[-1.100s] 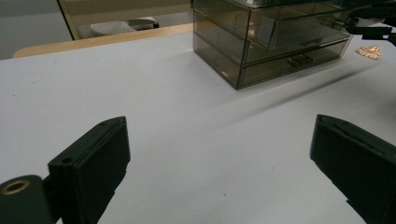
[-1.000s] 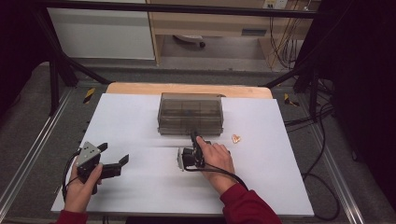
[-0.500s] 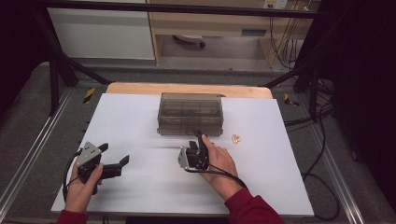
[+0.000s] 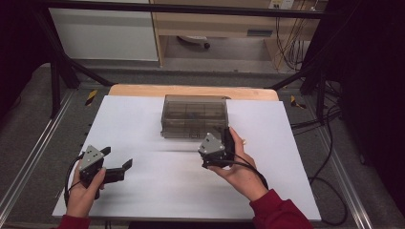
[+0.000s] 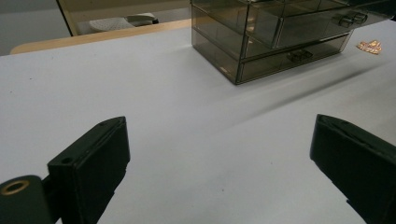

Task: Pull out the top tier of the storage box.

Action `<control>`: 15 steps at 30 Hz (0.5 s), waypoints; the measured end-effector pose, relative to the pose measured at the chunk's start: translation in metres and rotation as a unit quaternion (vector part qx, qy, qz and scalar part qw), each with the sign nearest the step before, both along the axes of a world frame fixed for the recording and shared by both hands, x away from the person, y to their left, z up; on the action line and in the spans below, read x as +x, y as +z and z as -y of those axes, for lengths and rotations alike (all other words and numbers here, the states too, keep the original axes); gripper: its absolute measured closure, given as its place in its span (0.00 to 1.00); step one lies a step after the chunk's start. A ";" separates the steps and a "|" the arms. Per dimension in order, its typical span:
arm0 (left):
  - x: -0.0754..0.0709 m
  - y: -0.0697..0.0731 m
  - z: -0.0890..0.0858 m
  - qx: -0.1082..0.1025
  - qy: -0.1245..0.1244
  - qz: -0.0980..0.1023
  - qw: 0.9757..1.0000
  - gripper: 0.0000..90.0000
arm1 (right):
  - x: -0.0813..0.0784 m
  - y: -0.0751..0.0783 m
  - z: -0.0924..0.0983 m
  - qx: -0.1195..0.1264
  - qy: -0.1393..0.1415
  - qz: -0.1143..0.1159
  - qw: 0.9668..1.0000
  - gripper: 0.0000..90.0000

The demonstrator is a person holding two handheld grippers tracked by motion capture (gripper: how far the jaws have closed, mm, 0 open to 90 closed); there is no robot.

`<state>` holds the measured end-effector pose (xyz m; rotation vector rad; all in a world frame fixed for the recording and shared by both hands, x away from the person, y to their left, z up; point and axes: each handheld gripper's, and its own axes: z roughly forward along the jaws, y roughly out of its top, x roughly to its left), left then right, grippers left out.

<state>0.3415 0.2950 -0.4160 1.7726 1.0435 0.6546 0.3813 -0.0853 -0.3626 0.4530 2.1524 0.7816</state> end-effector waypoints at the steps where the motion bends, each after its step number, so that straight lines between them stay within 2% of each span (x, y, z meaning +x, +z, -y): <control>1: 0.000 0.000 0.000 0.000 0.000 0.000 1.000 0.06 | 0.002 0.002 0.003 0.007 0.000 -0.008 1.000 0.11; 8: 0.001 -0.001 -0.001 0.003 0.002 -0.004 1.000 0.06 | 0.014 0.010 0.021 0.028 0.004 -0.040 0.999 0.06; 15: 0.000 0.000 -0.001 0.000 0.002 0.000 1.000 0.06 | 0.024 0.018 0.029 0.030 0.010 -0.049 0.998 0.07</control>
